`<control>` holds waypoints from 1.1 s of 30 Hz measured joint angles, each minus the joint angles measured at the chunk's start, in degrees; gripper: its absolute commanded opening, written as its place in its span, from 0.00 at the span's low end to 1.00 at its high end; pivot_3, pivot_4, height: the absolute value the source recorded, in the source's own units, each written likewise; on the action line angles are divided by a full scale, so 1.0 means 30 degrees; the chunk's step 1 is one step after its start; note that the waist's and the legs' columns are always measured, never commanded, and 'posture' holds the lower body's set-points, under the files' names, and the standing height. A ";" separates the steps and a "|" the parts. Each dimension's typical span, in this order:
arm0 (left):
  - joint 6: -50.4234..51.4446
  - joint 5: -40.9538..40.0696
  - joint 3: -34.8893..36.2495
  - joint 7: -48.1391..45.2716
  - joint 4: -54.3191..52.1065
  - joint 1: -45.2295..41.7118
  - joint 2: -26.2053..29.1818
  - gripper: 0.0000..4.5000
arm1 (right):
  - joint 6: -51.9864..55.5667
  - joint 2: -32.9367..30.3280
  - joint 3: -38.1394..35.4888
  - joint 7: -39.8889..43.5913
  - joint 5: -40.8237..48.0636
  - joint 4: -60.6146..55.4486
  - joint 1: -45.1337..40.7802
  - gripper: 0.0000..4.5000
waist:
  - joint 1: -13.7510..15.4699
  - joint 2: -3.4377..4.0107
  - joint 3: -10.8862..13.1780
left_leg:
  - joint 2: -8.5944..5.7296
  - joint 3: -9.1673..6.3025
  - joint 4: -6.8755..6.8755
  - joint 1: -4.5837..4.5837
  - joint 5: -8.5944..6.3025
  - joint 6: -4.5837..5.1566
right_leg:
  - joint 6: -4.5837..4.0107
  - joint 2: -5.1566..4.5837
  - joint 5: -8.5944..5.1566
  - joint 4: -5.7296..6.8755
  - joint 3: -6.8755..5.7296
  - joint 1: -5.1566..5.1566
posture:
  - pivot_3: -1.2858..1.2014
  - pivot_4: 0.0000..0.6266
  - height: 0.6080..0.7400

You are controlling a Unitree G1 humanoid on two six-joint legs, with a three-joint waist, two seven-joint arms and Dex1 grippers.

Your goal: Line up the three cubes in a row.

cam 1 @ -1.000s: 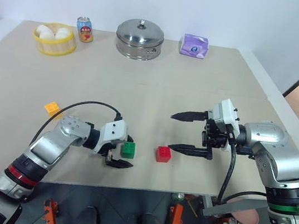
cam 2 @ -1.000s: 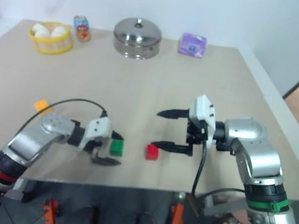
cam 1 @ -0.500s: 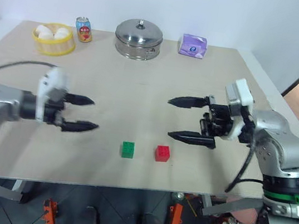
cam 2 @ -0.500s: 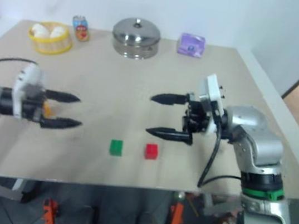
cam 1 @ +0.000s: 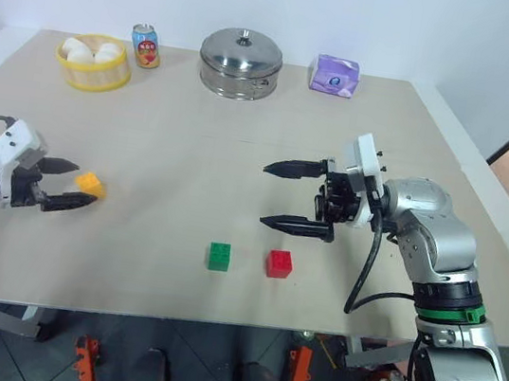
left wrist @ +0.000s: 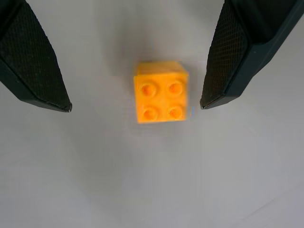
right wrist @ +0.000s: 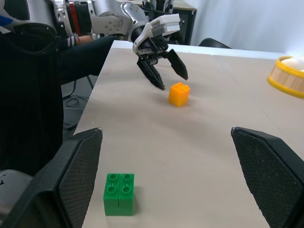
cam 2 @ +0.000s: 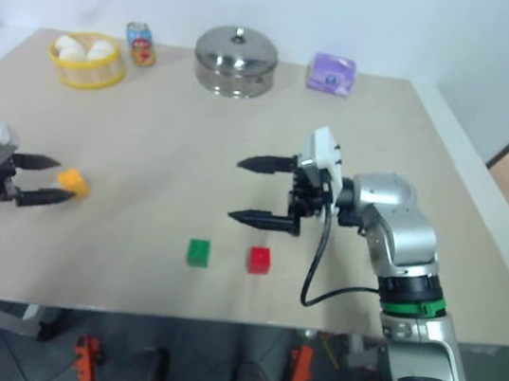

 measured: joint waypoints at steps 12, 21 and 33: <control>-0.3059 0.2620 -0.2336 -0.0616 0.6557 -0.3548 -0.1673 0.99 | -0.0089 0.0128 -0.0009 -0.0190 -0.0196 0.0023 0.0005 1.00 | -0.0030 -0.0002 -0.0001 | 0.0002 0.0007 0.0021 0.0013 0.0008 0.0003 | 0.0064 0.0013 0.0049 0.0022 0.0018 0.0007 | 0.52 0.24 0.99; -0.4238 0.3220 -0.2455 -0.0379 0.8842 -0.4564 -0.1939 0.75 | 0.0038 -0.0181 -0.0095 -0.0507 -0.0152 -0.0285 0.0305 1.00 | -0.0033 -0.0004 -0.0002 | 0.0002 0.0006 0.0024 0.0013 0.0009 0.0003 | 0.0063 0.0014 0.0047 0.0027 0.0022 0.0007 | 0.52 0.24 0.99; -0.4285 0.3257 -0.2329 -0.0422 0.8665 -0.4456 -0.1980 0.30 | 0.0042 -0.0166 -0.0126 -0.0566 -0.0067 -0.0412 0.0321 1.00 | -0.0035 -0.0005 -0.0003 | 0.0002 0.0007 0.0024 0.0013 0.0008 0.0002 | 0.0075 0.0014 0.0050 0.0030 0.0024 0.0010 | 0.52 0.24 0.99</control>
